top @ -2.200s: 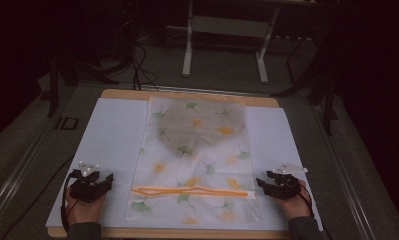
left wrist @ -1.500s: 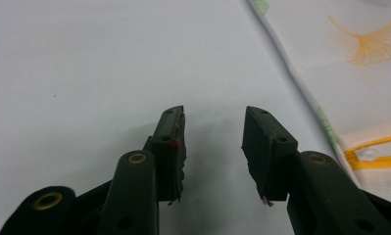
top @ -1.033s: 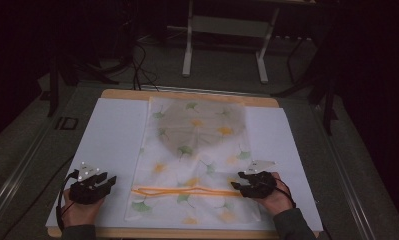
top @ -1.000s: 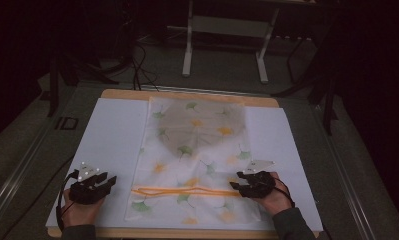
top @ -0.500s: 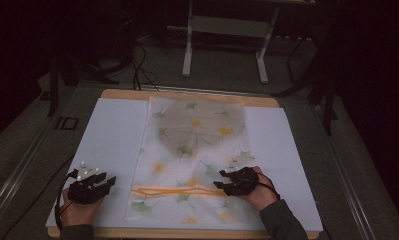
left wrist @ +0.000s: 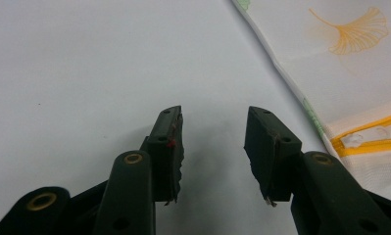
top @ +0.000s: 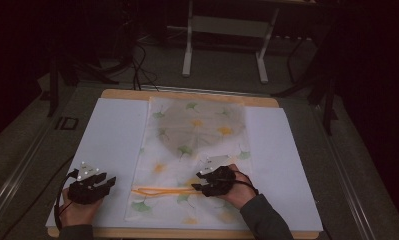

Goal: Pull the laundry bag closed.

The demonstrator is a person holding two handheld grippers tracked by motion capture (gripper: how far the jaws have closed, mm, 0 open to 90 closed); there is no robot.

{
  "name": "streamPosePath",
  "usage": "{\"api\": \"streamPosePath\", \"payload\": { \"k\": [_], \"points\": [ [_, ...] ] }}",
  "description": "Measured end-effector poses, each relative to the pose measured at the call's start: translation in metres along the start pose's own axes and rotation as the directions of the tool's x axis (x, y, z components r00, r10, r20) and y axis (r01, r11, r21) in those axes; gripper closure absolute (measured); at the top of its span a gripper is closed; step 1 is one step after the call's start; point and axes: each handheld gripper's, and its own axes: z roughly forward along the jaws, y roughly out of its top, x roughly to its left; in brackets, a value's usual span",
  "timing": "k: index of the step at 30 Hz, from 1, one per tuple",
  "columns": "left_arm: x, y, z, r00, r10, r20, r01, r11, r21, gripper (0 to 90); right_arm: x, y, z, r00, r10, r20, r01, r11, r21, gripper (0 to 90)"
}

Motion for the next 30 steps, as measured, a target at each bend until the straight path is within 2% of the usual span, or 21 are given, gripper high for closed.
{"api": "streamPosePath", "payload": {
  "k": [15, 30],
  "points": [
    [0.001, -0.001, -0.002, 0.9999, 0.004, 0.012, -0.004, 0.9999, -0.010, 58.7, 0.018, 0.027, 0.031, 0.9970, -0.037, -0.068, 0.036, 0.999, -0.021, 57.0],
    [0.001, 0.000, -0.003, 0.9998, 0.006, 0.017, -0.006, 0.9999, -0.014, 58.8, 0.032, 0.053, 0.061, 0.9895, -0.076, -0.123, 0.073, 0.997, -0.032, 56.1]
  ]
}}
